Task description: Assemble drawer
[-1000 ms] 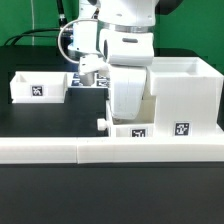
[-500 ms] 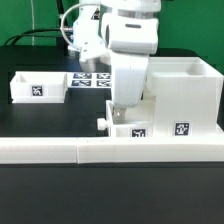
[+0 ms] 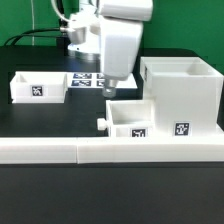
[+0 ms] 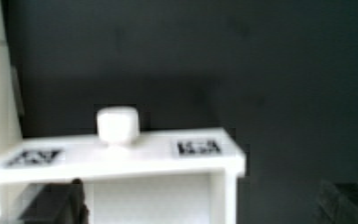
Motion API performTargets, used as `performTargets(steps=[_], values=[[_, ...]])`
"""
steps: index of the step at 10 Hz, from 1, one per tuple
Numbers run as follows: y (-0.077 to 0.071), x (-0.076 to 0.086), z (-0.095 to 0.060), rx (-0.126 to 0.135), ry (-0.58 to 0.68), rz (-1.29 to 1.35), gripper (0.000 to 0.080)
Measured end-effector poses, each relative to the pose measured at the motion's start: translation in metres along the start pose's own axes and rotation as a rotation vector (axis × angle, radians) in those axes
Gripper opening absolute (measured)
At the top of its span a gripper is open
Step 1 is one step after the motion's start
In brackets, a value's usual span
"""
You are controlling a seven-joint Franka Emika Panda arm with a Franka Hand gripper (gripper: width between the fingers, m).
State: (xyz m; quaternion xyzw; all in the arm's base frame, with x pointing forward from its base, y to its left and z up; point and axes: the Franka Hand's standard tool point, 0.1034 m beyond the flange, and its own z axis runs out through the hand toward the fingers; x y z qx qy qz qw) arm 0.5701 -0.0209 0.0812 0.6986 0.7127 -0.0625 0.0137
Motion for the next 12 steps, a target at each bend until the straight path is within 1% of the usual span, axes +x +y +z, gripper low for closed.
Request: performTargets(steps=[1, 2, 4, 6, 8, 10, 11, 12], values=[[-0.001, -0.007, 0.001, 0.004, 0.0, -0.001, 0.0648], [-0.001, -0.007, 0.002, 0.004, 0.002, 0.0, 0.0648], [-0.001, -0.012, 0.003, 0.005, 0.004, -0.005, 0.0648], [-0.003, -0.025, 0.006, 0.01, 0.039, -0.013, 0.0648], [-0.007, -0.035, 0.021, 0.024, 0.12, -0.027, 0.0648], [-0.011, -0.038, 0.031, 0.029, 0.191, -0.042, 0.0648], [-0.013, -0.042, 0.04, 0.039, 0.237, -0.042, 0.0648], [-0.014, -0.046, 0.046, 0.055, 0.277, -0.031, 0.0648]])
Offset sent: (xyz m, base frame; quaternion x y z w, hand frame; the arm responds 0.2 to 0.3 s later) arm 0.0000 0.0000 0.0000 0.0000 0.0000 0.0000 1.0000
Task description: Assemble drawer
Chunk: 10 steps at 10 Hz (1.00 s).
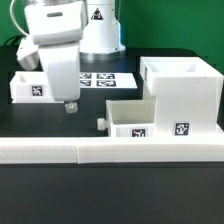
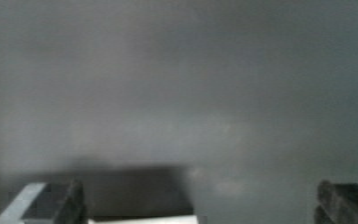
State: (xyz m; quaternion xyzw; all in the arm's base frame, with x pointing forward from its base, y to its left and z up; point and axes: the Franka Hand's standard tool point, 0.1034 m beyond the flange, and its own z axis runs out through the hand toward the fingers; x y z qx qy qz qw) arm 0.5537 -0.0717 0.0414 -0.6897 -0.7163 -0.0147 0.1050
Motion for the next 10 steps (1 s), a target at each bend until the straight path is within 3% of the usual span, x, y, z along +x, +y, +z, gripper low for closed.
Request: performTargets(steps=[3, 8, 10], values=[[0.002, 0.006, 0.013, 0.014, 0.017, 0.028, 0.0648], [0.012, 0.039, 0.015, 0.014, 0.036, 0.109, 0.0648], [0.016, 0.045, 0.016, 0.011, 0.036, 0.149, 0.0648]])
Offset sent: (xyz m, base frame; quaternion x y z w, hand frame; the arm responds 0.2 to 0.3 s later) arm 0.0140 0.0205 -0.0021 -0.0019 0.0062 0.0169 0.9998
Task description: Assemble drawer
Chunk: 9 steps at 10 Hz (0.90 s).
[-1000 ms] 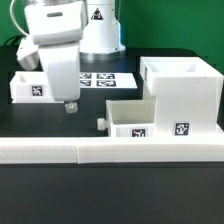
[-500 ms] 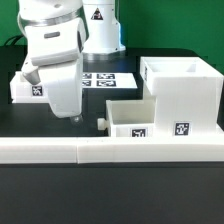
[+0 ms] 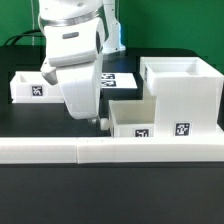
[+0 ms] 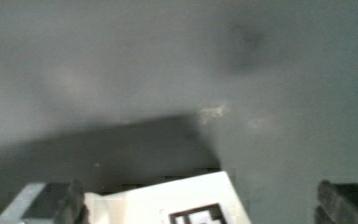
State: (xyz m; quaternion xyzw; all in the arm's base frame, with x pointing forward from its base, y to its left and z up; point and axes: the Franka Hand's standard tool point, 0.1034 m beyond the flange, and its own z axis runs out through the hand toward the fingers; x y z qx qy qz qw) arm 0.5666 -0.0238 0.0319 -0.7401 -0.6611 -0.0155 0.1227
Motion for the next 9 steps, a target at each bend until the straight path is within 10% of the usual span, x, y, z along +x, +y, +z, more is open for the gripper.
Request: performTargets(steps=[9], values=[[0.003, 0.023, 0.001, -0.005, -0.02, 0.074, 0.0649]])
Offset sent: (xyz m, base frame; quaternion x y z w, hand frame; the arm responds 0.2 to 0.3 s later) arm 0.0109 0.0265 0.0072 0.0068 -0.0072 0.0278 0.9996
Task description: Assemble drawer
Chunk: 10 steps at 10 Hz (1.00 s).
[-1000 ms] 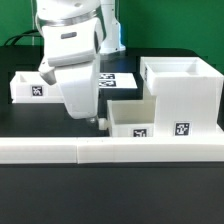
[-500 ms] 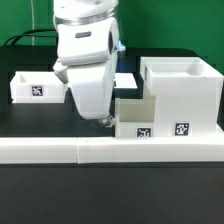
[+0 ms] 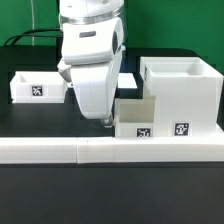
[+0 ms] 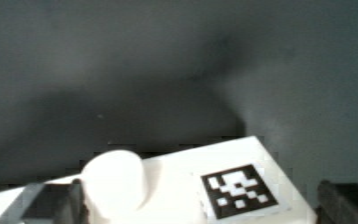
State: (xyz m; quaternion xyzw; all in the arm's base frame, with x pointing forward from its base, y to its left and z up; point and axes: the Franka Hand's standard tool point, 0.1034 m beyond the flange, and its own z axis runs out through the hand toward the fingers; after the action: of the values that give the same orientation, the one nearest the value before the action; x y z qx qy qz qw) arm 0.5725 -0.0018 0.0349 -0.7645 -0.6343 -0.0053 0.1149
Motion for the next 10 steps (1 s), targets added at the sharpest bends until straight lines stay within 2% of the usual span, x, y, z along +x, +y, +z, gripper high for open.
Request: performTargets(steps=[2, 4, 6, 10], values=[[0.001, -0.003, -0.001, -0.001, -0.001, -0.016, 0.0649], [0.0, -0.019, -0.004, -0.004, 0.0, -0.015, 0.0648], [-0.007, -0.029, -0.003, -0.001, -0.001, -0.02, 0.0648], [-0.015, -0.025, 0.005, -0.002, 0.0, -0.02, 0.0648]])
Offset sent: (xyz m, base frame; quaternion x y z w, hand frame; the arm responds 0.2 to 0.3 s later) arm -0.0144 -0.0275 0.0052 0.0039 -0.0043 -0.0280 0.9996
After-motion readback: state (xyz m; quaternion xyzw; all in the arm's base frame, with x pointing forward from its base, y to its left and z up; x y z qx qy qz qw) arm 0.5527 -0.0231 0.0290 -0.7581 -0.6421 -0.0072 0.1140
